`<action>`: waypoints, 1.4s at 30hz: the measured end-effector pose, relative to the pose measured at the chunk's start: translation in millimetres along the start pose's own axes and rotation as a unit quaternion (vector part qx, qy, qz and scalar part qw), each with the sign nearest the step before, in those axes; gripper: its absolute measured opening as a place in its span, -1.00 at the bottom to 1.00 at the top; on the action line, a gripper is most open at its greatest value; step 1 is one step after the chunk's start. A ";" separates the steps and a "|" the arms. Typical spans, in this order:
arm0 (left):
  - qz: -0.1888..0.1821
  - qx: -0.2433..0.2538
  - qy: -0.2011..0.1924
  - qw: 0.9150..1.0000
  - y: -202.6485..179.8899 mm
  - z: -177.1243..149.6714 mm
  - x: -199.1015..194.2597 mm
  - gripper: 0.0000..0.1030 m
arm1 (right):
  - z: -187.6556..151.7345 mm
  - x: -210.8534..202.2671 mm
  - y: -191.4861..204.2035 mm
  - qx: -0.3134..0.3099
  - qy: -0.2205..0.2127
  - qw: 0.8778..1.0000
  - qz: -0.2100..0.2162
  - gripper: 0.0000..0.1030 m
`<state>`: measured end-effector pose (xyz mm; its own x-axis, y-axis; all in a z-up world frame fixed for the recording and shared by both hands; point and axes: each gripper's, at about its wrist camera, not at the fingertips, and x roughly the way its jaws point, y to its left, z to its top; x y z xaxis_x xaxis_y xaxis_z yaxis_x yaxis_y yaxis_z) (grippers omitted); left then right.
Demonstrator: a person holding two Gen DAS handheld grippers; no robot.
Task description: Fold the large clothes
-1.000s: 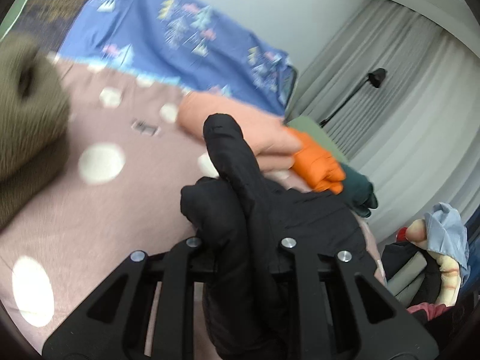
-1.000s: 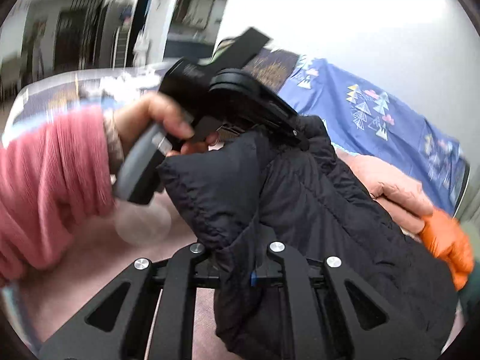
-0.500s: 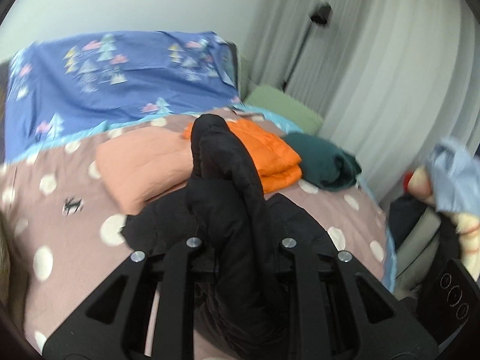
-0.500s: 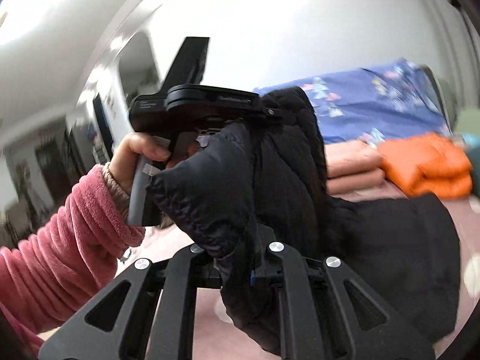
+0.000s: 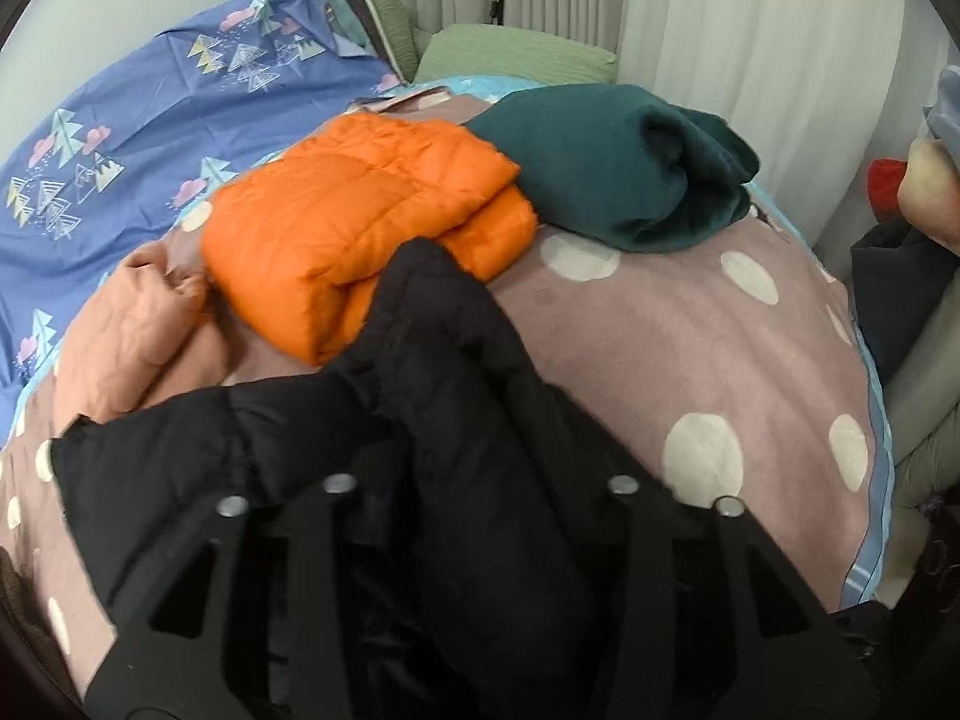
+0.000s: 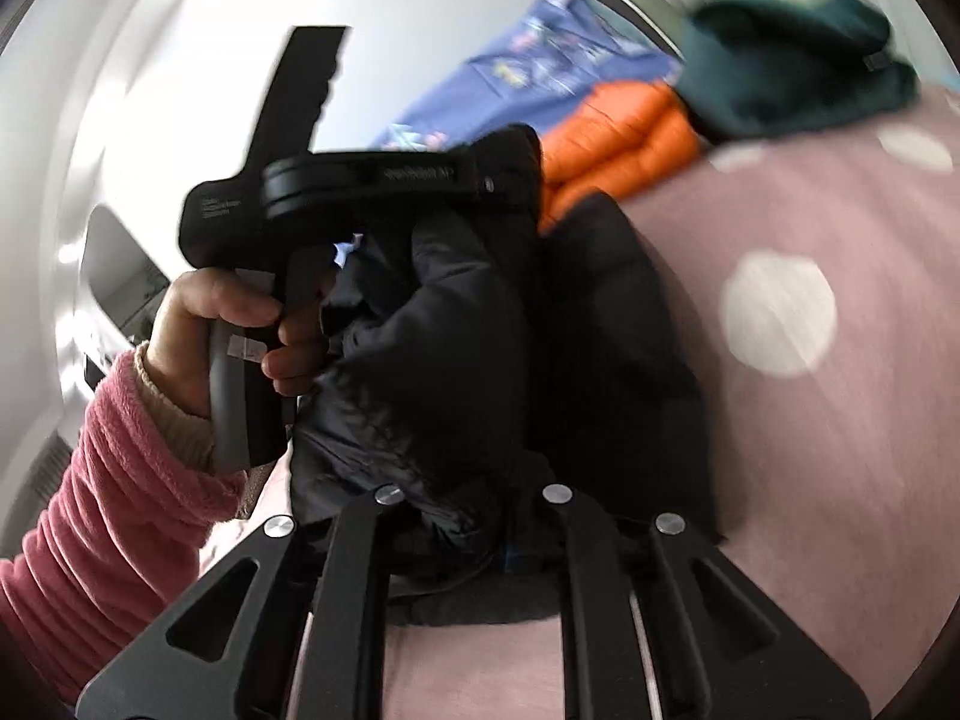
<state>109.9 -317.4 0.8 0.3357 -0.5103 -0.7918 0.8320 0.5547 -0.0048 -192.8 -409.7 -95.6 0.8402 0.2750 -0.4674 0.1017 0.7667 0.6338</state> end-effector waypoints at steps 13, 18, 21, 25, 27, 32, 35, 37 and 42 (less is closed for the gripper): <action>-0.023 -0.035 -0.120 0.992 44.0 -51.2 -103.3 -0.03 | 10.8 7.1 -28.9 0.048 0.067 0.996 0.039 -0.41; -0.004 0.009 -0.037 0.999 23.9 -68.8 -41.6 -0.08 | 36.8 -32.8 -24.3 0.017 0.017 1.000 0.011 0.08; -0.012 0.025 -0.044 0.999 11.0 -77.0 -20.8 -0.08 | 65.6 -59.6 -23.6 0.009 -0.035 0.999 -0.016 0.26; -0.054 -0.008 -0.057 0.997 16.1 -77.9 -18.1 -0.05 | 106.6 -28.4 -16.7 -0.013 -0.001 1.000 0.004 0.66; -0.068 -0.023 -0.064 0.995 21.8 -81.4 -24.5 -0.03 | 124.7 10.5 -14.7 -0.013 0.040 0.999 -0.003 0.68; -0.078 -0.069 -0.096 0.990 45.2 -96.9 -58.9 0.19 | 134.0 92.5 -12.6 -0.064 0.126 0.987 -0.072 0.12; -0.053 -0.118 -0.140 0.982 80.8 -118.6 -93.7 0.24 | 130.9 121.9 -18.5 -0.052 0.155 0.986 -0.046 -0.31; -0.025 -0.139 -0.141 0.980 100.5 -129.7 -101.5 0.25 | 129.7 131.0 -16.3 -0.047 0.164 0.985 -0.019 -0.47; -0.010 -0.187 -0.129 0.974 134.5 -152.4 -102.7 0.24 | 117.3 172.9 24.4 -0.071 0.202 0.975 0.065 -0.57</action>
<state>120.0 -90.3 -11.6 0.4605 -0.6456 -0.6092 0.6370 0.7183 -0.2798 17.5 -411.4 -88.6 0.5596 0.5593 -0.6116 -0.0898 0.7746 0.6261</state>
